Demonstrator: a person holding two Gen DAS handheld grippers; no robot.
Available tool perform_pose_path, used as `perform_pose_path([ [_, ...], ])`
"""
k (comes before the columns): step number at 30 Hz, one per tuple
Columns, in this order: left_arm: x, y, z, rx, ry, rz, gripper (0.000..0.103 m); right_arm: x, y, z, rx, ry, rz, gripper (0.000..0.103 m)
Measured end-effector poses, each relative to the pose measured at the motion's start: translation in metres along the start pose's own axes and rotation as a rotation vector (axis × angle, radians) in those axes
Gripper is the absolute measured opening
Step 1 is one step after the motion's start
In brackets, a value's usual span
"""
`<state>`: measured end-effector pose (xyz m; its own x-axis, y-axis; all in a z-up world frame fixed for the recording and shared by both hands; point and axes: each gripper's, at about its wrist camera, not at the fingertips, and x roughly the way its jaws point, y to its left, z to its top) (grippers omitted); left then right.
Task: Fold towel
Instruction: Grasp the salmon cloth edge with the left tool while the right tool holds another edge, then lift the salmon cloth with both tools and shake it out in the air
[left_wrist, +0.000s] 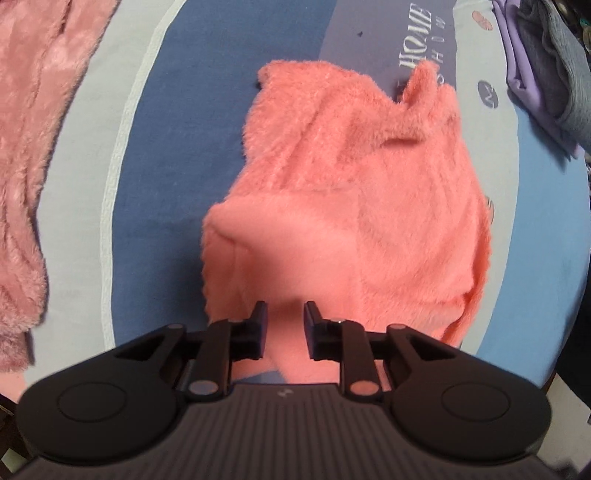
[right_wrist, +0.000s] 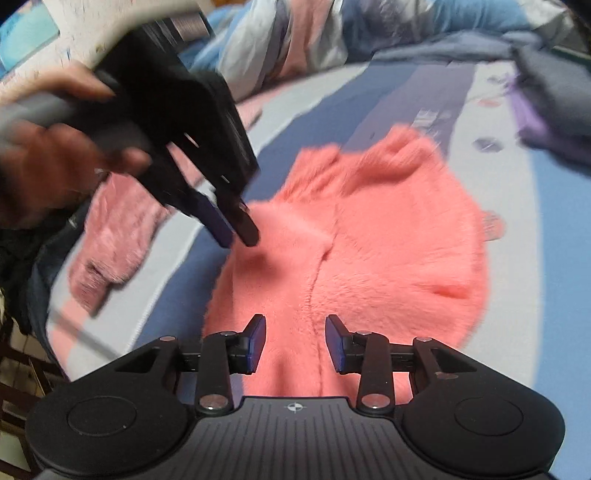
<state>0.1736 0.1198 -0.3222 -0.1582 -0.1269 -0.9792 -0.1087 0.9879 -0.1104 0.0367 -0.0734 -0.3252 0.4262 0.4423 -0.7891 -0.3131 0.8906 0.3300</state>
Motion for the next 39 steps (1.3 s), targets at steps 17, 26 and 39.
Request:
perform_pose_path([
  [17, 0.009, 0.026, -0.019, -0.002, 0.097, -0.181, 0.091, -0.028, 0.079, 0.016, -0.111, 0.01, 0.126, 0.003],
  [26, 0.037, 0.012, -0.025, -0.03, 0.113, -0.042, 0.026, -0.043, 0.098, 0.017, -0.147, 0.0, 0.243, 0.004],
  [39, 0.037, 0.069, -0.066, -0.295, 0.067, -0.137, 0.011, -0.059, 0.022, -0.088, 0.273, 0.187, 0.124, 0.015],
])
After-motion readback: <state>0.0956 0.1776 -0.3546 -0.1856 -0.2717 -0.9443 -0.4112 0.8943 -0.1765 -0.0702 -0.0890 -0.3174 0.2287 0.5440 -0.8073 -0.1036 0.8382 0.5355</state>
